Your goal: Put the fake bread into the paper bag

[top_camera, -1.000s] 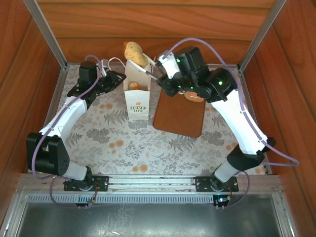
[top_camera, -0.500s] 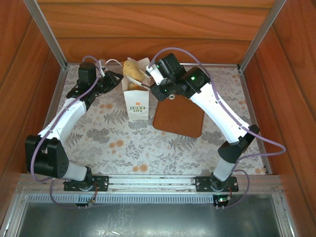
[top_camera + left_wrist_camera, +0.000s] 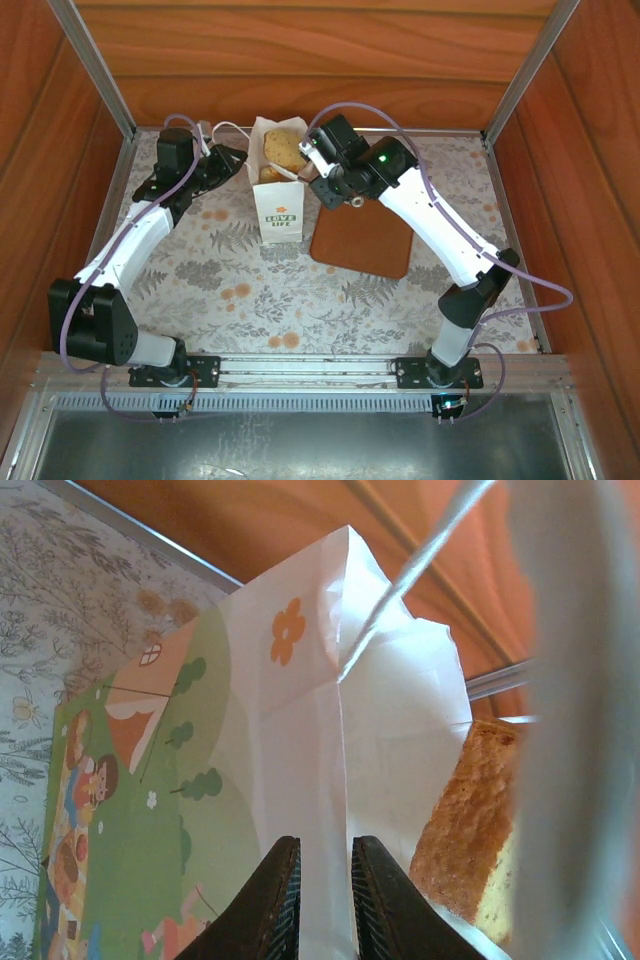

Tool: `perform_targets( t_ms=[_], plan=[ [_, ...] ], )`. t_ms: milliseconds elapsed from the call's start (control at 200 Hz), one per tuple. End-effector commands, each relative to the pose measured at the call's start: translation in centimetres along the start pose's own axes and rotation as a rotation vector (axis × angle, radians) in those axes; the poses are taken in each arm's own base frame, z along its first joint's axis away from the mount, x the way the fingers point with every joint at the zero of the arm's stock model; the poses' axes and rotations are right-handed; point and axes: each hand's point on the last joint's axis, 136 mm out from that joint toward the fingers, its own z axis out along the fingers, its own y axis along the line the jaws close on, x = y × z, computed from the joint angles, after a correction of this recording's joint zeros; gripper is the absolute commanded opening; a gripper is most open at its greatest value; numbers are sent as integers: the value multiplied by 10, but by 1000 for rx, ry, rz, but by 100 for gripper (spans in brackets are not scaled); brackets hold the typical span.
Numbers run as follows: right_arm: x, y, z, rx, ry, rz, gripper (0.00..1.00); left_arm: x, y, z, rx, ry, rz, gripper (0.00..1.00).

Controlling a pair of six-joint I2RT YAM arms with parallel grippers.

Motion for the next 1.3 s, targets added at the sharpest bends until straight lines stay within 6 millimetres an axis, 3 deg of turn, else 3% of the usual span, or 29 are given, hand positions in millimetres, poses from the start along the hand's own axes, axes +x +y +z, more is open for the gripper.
perform_targets(
  t_ms=[0,175,570,675,930,945,995,1294],
  plan=[
    [-2,-2,0,21,-4,-11,65,1,-2,-6,-2,-12,16,22],
    [-6,-1,-1,15,-20,-9,71,1,-2,-6,0,-8,14,22],
    [-15,0,-10,-7,-76,3,67,3,-3,-4,22,2,-8,22],
    [-19,2,-17,-22,-108,9,66,3,-4,-6,24,2,-7,27],
    [-37,4,-47,-74,-235,27,66,4,-10,-12,42,4,-9,42],
    [-38,1,-61,-74,-270,33,66,4,-10,-13,43,2,-8,44],
    [-41,0,-72,-80,-307,40,66,4,-11,-15,46,-1,-8,48],
    [-41,-8,-119,-98,-446,96,64,4,-19,-32,72,-21,-13,72]
  ],
)
